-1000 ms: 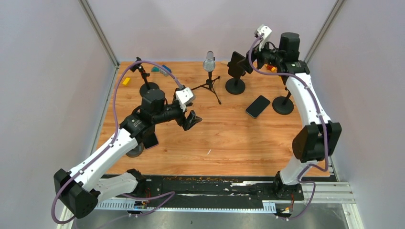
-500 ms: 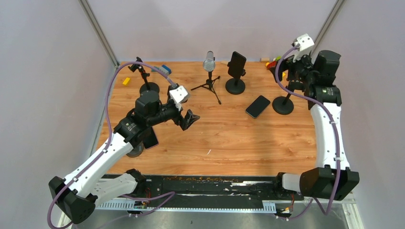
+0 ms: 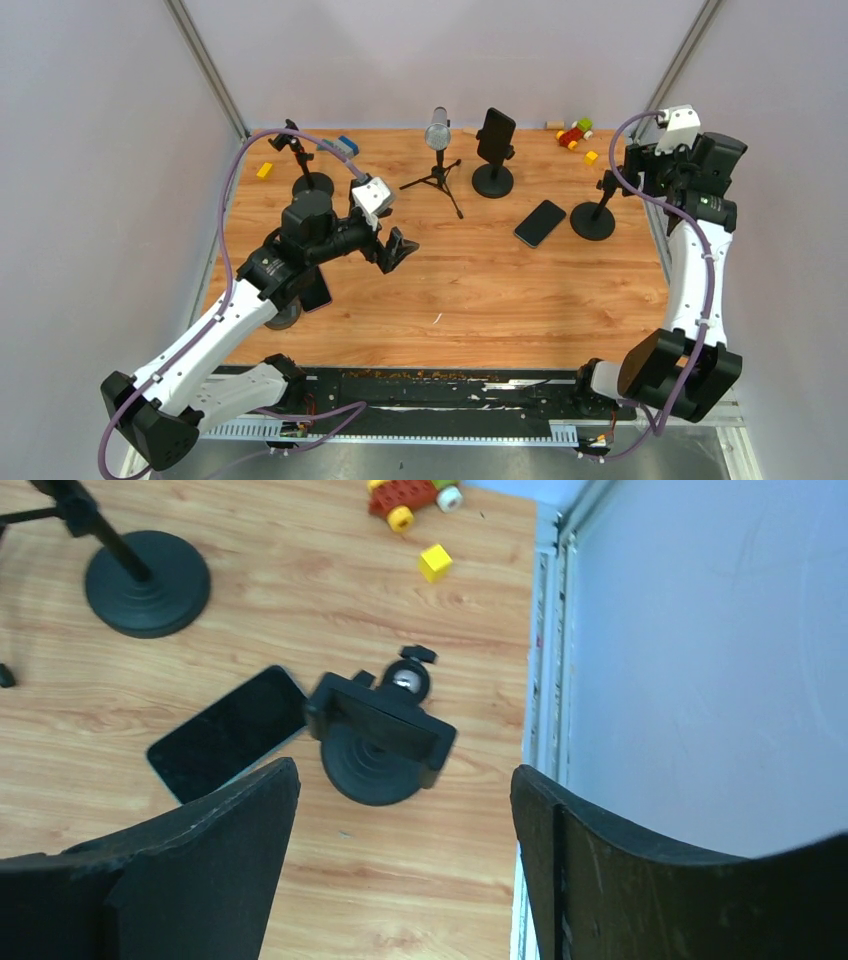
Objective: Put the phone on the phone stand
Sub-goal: Pick up the phone stand at the center of the board.
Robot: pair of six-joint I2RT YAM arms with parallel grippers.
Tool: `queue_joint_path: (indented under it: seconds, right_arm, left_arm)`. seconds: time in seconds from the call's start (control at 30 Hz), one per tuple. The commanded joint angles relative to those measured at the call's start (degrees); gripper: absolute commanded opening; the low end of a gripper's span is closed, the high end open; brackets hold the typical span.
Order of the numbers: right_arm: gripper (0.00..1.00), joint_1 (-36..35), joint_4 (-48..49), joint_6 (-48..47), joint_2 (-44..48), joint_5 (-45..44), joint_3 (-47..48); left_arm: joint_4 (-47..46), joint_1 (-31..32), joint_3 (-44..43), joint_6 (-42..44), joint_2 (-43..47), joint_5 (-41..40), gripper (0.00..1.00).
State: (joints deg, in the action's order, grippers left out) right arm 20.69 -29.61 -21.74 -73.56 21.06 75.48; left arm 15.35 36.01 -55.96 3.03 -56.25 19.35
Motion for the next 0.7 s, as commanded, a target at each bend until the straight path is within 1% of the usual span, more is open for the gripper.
queue_joint_path:
  seconds: [0.0,0.07,0.23,0.37,0.67]
  right_arm:
    - [0.77,3.0,0.5,-3.3,-2.3,-1.9,0.2]
    - [0.74,3.8,0.5,-4.2,-3.7,-1.6,0.1]
    - [0.6,5.3,0.5,-5.2,-7.5,0.3,0.4]
    - [0.53,5.6,0.2,-5.6,-10.0,2.0,1.5]
    - [0.49,5.7,-1.0,-5.9,-11.8,5.4,2.8]
  left_arm:
    - [-2.4,-0.1,0.5,0.5,2.3,0.0,1.0]
    - [-2.5,-0.1,0.9,1.3,3.0,-0.7,1.0]
    - [-2.2,-0.2,1.2,2.3,3.8,-1.6,1.0]
    - [-2.2,-0.2,1.6,2.8,4.2,-1.7,1.0]
    - [-2.2,-0.2,2.3,3.8,4.6,-1.8,1.0]
